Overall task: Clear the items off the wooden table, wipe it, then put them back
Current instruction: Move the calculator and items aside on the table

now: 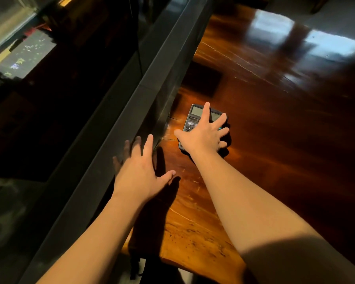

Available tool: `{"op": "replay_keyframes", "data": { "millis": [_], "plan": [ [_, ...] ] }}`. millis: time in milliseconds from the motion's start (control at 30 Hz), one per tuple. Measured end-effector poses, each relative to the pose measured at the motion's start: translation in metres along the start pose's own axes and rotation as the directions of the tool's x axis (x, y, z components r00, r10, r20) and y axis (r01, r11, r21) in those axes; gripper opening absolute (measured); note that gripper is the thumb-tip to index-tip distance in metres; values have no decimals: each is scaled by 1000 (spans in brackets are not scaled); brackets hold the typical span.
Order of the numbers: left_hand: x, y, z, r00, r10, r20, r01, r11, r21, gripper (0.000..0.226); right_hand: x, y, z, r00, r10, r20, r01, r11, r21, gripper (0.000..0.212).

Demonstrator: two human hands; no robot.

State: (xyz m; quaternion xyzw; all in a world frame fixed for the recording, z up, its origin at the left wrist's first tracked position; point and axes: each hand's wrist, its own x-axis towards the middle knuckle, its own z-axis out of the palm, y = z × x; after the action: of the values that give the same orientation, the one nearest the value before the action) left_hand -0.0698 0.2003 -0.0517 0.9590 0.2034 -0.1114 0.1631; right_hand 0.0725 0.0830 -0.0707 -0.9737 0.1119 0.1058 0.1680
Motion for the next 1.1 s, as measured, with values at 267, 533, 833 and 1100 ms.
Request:
{"op": "replay_keyframes", "data": {
  "millis": [267, 533, 833, 1100],
  "plan": [
    [-1, 66, -8, 984, 171, 40, -174, 982, 78, 111, -16, 86, -45, 1000, -25, -12, 25, 998, 62, 119],
    [-14, 186, 17, 925, 369, 88, -375, 925, 62, 105, -14, 210, -112, 991, 48, -122, -33, 991, 126, 114],
    [-41, 314, 65, 827, 540, 155, -551, 834, 33, 103, 4, 365, -188, 943, 269, -194, -243, 959, 148, 112],
    [-68, 391, 93, 763, 607, 222, -627, 779, 25, 104, 18, 484, -225, 875, 425, -230, -398, 904, 159, 112]
  ]
}}
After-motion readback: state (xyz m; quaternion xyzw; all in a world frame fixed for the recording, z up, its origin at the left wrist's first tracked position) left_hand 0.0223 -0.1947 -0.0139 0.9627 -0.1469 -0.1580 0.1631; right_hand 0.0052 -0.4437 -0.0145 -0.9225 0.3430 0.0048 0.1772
